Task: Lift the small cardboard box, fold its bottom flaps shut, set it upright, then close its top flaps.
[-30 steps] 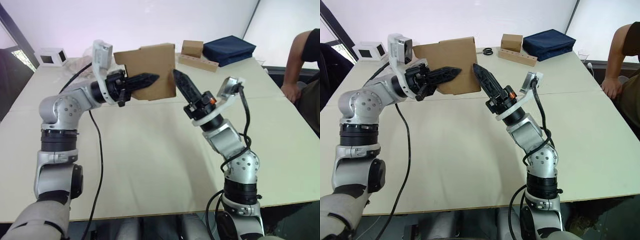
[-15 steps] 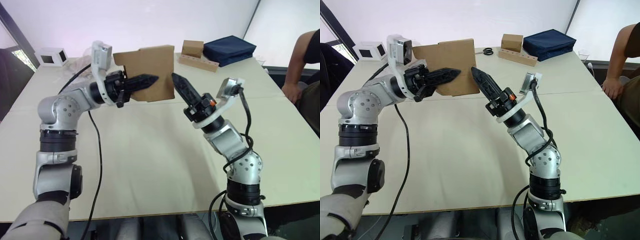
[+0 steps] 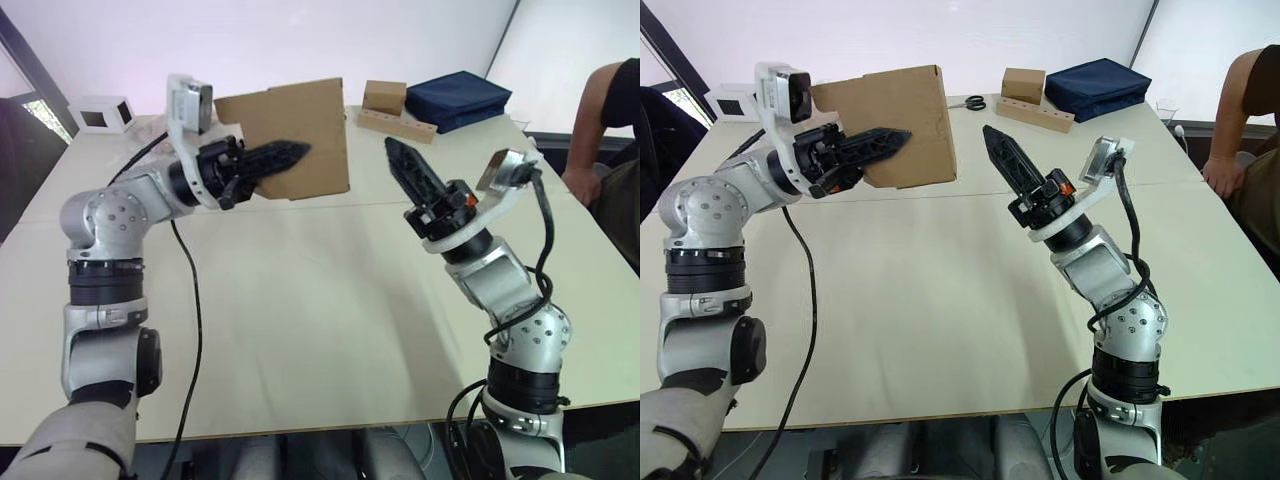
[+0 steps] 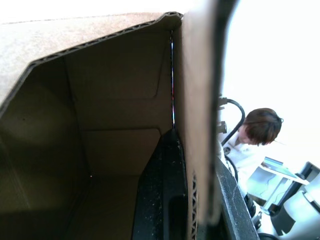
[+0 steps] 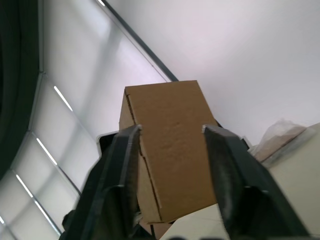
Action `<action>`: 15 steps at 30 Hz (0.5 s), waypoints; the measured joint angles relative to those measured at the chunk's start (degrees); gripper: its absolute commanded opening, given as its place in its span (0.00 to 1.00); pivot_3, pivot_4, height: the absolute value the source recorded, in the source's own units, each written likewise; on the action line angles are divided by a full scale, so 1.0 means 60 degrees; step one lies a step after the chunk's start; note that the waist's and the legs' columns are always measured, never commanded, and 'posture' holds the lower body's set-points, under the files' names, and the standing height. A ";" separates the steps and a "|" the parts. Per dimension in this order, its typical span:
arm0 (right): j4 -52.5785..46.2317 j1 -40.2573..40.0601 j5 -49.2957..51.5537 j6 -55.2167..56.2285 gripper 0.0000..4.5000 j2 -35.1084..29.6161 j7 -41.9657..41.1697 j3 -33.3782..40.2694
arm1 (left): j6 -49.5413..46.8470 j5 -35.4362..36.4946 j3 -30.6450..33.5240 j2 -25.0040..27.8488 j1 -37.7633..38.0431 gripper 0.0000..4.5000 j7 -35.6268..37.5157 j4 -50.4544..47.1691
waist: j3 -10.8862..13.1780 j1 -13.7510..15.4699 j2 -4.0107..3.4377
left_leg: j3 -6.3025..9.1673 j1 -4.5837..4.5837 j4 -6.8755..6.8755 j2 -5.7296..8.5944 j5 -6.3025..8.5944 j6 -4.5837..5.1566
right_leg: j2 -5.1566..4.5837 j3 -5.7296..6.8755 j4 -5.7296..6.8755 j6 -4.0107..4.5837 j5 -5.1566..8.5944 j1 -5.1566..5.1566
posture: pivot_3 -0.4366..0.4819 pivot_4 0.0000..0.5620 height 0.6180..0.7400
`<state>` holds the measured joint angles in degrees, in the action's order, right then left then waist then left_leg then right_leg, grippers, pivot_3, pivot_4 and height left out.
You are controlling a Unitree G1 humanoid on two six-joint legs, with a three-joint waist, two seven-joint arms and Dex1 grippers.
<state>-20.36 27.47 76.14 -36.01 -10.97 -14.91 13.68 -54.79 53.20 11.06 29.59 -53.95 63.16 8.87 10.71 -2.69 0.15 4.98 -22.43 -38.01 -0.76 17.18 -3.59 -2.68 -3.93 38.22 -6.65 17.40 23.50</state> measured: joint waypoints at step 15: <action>0.0083 0.0110 -0.1196 0.0225 0.02 0.0344 -0.0213 -0.1122 | -0.0191 0.0302 -0.0027 -0.0271 0.0073 0.00 -0.0276 -0.0210 | 0.0000 0.0005 0.0000 | 0.0000 0.0000 0.0000 0.0000 -0.0007 -0.0012 | -0.0001 0.0000 0.0000 0.0000 0.0000 0.0000 | 0.48 0.27 1.00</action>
<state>-19.86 28.13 68.96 -34.66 -8.91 -16.19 6.95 -55.93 55.02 10.90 27.97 -53.51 61.50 7.61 10.71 -2.66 0.15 4.98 -22.43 -38.01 -0.76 17.14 -3.67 -2.69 -3.93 38.21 -6.65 17.40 23.50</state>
